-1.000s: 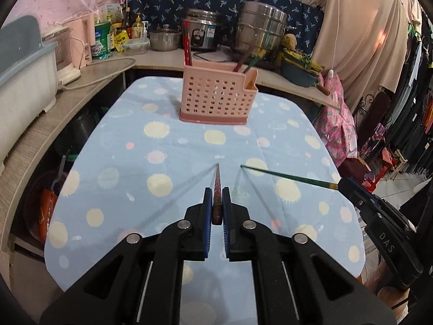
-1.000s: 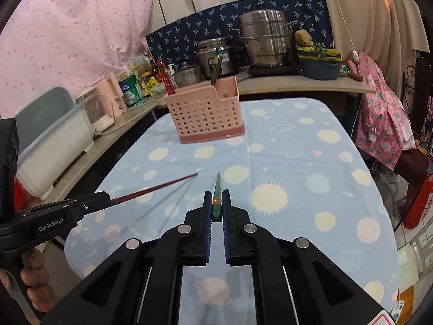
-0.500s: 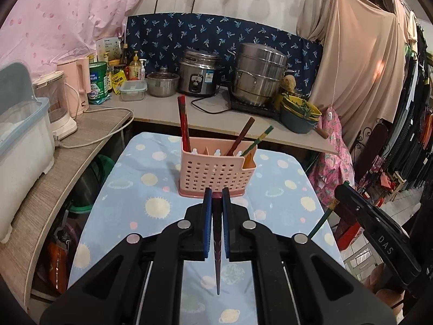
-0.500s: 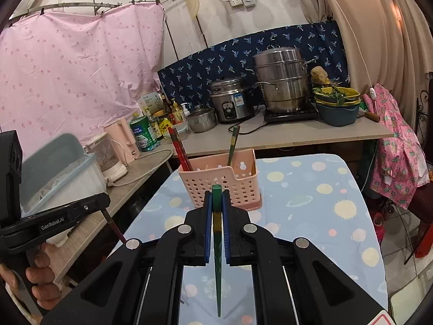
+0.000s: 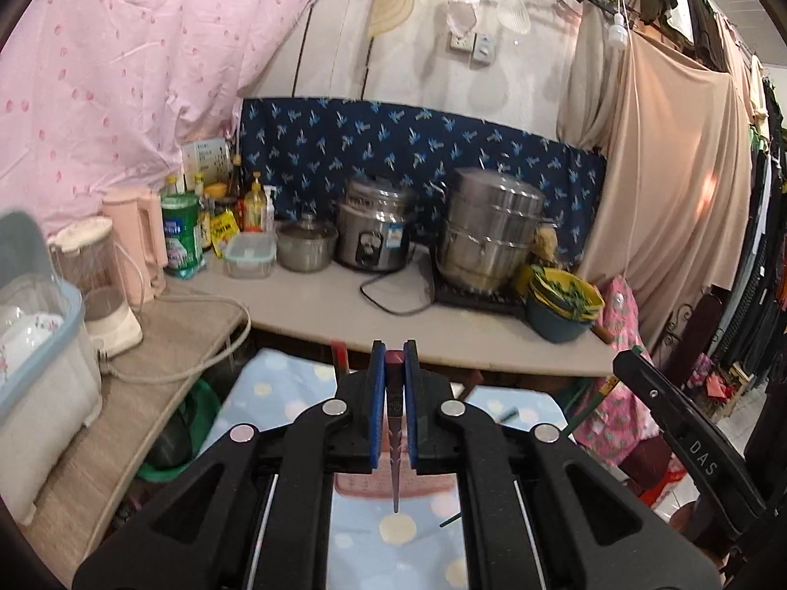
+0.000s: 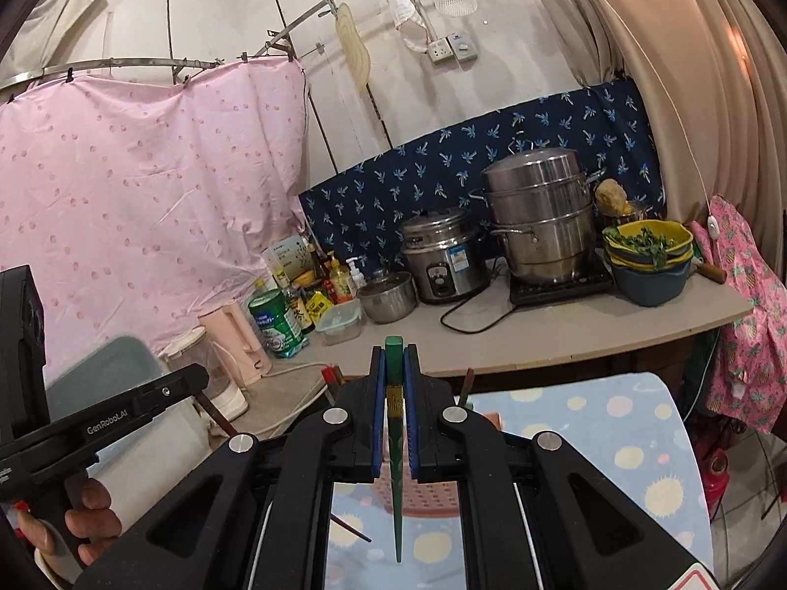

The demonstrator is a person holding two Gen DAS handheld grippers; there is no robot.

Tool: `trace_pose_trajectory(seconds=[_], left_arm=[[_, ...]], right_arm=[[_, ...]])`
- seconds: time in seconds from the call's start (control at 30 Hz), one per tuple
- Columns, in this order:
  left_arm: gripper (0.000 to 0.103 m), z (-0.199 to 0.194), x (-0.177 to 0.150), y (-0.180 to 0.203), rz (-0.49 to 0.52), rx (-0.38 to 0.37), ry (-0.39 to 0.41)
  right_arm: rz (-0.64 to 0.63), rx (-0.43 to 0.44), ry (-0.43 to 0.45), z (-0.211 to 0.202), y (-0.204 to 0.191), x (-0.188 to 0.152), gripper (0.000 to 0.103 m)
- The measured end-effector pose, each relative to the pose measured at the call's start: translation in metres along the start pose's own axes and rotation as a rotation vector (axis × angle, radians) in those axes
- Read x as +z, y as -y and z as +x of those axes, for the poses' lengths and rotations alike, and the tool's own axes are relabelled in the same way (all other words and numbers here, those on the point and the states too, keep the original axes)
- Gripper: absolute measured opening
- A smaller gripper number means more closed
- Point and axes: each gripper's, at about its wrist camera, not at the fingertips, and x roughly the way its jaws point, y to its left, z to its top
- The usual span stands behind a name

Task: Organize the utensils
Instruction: 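Lift both held chopsticks and carry them up to the pink basket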

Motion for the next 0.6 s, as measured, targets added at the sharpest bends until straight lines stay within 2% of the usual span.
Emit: trace_pose_trajectory(seconds=[0.17, 0.3, 0.4, 0.6], left_arm=[[0.007, 0.023, 0.029, 0.003, 0.0, 0.025, 0.058], [0.007, 0.046, 0.04, 0.003, -0.001, 0.025, 0.075], [0.007, 0.066, 0.037, 0.001, -0.006, 0.024, 0.049], [0.007, 0.098, 0.013, -0.005, -0.008, 0.031, -0.02]], right_arm=[[-0.006, -0.015, 0.043, 0.034, -0.002, 0.031, 0.007], [-0.01, -0.037, 0.052, 0.064, 0.002, 0.042, 0.007], [-0.012, -0.049, 0.029, 0.087, 0.007, 0.039, 0.007], [-0.004, -0.057, -0.066, 0.125, 0.02, 0.009, 0.007]])
